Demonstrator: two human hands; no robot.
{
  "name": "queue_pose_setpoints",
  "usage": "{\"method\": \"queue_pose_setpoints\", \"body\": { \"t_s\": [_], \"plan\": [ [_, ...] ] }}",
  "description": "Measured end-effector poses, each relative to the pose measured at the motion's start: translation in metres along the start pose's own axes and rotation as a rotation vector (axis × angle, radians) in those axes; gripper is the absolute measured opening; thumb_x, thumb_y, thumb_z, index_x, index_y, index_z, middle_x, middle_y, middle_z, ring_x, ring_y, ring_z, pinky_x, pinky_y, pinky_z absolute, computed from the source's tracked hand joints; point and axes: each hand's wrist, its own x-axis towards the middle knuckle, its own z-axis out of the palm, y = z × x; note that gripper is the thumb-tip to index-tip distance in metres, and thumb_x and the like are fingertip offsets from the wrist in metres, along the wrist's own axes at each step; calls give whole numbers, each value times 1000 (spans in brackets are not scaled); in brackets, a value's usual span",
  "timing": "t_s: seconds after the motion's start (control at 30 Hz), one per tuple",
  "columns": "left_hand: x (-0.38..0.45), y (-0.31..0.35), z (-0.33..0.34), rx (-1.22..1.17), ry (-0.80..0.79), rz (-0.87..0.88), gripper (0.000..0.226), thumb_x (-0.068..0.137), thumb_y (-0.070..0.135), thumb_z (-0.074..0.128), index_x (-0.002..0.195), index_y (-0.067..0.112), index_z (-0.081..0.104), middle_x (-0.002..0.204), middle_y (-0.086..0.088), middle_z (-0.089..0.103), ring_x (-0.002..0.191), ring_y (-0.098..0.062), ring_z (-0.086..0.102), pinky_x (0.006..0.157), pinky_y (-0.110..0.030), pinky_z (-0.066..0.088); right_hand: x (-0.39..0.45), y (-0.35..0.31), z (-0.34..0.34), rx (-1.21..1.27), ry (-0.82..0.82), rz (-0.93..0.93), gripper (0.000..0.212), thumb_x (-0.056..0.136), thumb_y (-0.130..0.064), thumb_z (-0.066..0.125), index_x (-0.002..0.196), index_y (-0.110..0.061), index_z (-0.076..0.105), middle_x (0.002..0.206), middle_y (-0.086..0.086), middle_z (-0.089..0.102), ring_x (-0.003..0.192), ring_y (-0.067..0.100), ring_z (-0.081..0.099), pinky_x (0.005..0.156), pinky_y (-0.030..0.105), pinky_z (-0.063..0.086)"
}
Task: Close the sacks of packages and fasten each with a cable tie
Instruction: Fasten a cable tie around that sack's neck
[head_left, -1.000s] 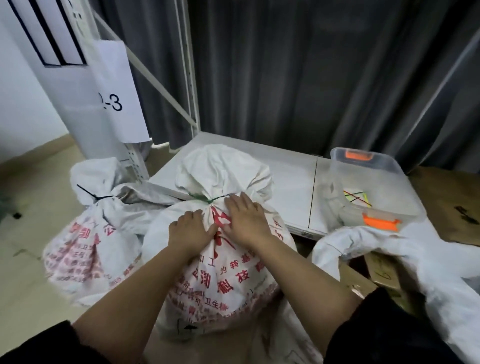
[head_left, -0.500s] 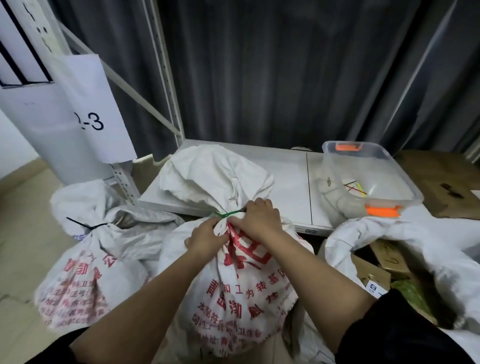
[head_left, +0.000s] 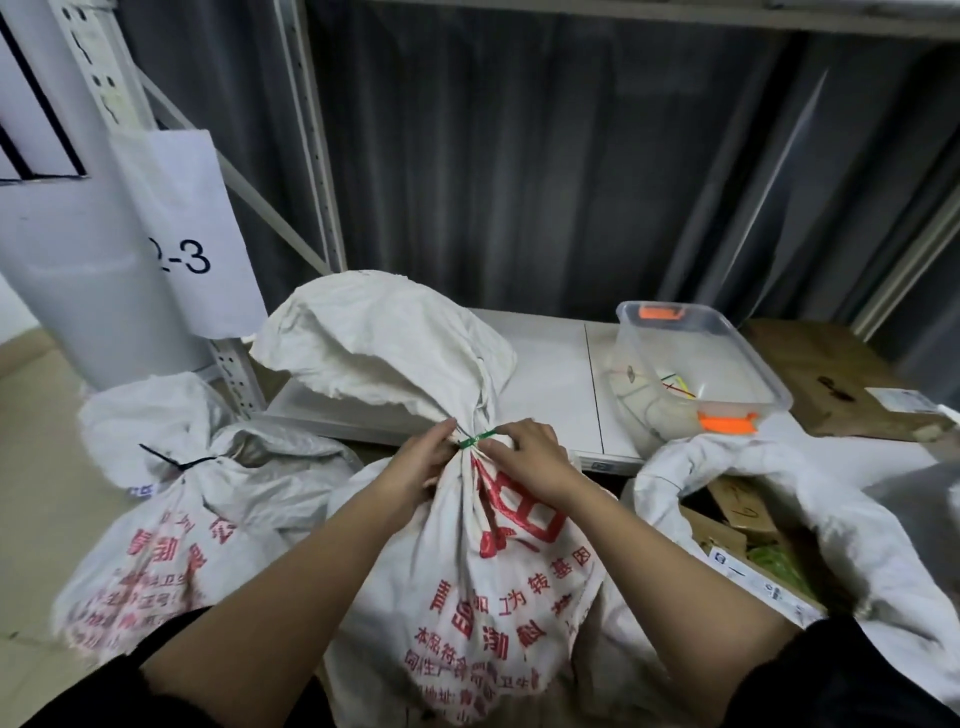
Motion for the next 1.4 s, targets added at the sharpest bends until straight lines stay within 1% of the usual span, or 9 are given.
{"method": "queue_pose_setpoints", "body": {
  "t_s": [0.1,0.23,0.33,0.43,0.53,0.73,0.8,1.07,1.4],
  "plan": [
    [3,1,4,5,38,43,27,93,31,56,101,7,66,86,-5,71,69,-12,65,58,-22,47,-10,-1,-3,-46,12,-44,42,95,-46,48,127,-19,53,129,6,51,127,23,37,103,38,33],
    [8,3,13,-38,122,82,30,93,26,58,101,-2,65,81,-9,69,65,-13,64,52,-17,47,-22,6,-5,21,201,-141,33,90,-32,58,115,-15,45,111,3,54,106,22,51,90,37,43],
    [16,3,19,-65,146,58,33,92,26,59,103,-5,65,84,-12,69,69,-19,64,57,-24,48,-23,12,1,-35,323,-301,28,88,-21,58,116,-20,55,114,1,50,107,20,50,91,35,42],
    [20,5,27,-53,129,69,27,93,23,57,98,-2,66,83,-11,69,68,-15,64,51,-17,49,-14,10,-4,-88,385,-438,22,90,-19,59,110,-24,67,106,1,50,99,19,50,85,32,44],
    [24,5,37,-67,102,98,20,93,20,56,89,2,63,79,-12,67,61,-11,63,47,-13,47,-5,18,-14,-115,338,-449,19,91,-20,59,108,-23,68,101,-3,51,98,17,50,85,30,43],
    [25,10,50,-146,156,103,17,91,19,60,83,3,60,75,-14,63,68,-22,62,62,-28,49,4,28,-26,-102,304,-496,19,86,-18,66,104,-23,67,99,-5,51,94,13,54,76,27,46],
    [24,12,52,-171,184,122,15,90,17,60,80,6,56,69,-9,61,64,-19,61,59,-25,48,4,27,-27,-120,272,-493,20,86,-18,65,105,-25,64,102,-6,48,90,9,51,73,25,44],
    [18,17,48,-80,197,173,16,87,22,64,89,8,57,78,-7,66,73,-19,64,68,-31,51,4,27,-32,-131,223,-508,20,89,-21,63,105,-31,56,104,-10,44,81,1,51,63,13,36],
    [20,16,43,-17,225,208,19,88,23,62,99,8,56,87,-6,66,83,-21,65,71,-33,51,3,16,-30,-187,212,-473,20,89,-16,59,106,-27,56,104,-7,44,81,5,44,62,20,34]
  ]
}}
